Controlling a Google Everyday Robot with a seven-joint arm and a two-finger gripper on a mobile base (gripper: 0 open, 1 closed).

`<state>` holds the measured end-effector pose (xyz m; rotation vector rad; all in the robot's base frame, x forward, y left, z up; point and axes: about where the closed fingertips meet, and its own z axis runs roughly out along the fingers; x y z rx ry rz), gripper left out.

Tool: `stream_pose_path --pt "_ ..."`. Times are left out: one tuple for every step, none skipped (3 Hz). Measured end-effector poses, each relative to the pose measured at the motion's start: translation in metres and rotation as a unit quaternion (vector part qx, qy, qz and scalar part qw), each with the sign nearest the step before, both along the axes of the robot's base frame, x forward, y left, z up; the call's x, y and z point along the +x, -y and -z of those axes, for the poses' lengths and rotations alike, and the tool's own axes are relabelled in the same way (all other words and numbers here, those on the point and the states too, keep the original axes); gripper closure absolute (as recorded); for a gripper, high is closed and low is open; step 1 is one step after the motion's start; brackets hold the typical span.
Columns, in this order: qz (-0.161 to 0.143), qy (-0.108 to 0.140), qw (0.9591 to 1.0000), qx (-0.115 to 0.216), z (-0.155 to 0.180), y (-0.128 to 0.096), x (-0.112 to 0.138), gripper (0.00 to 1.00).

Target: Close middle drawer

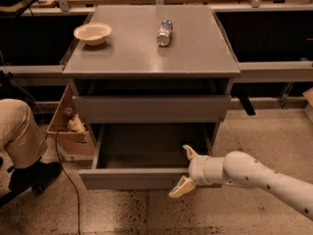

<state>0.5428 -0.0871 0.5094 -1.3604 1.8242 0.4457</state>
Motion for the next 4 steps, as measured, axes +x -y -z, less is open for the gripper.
stream_pose_path --pt "0.006 -0.001 1.0 0.001 -0.012 0.006 -0.02 0.27" --pt "0.007 0.002 0.9999 0.008 -0.014 0.009 -0.024 0.48" --pt "0.013 -0.001 0.9997 0.019 0.0 0.014 -0.018 0.73" --pt "0.013 -0.002 0.9997 0.021 0.002 0.013 -0.018 0.95"
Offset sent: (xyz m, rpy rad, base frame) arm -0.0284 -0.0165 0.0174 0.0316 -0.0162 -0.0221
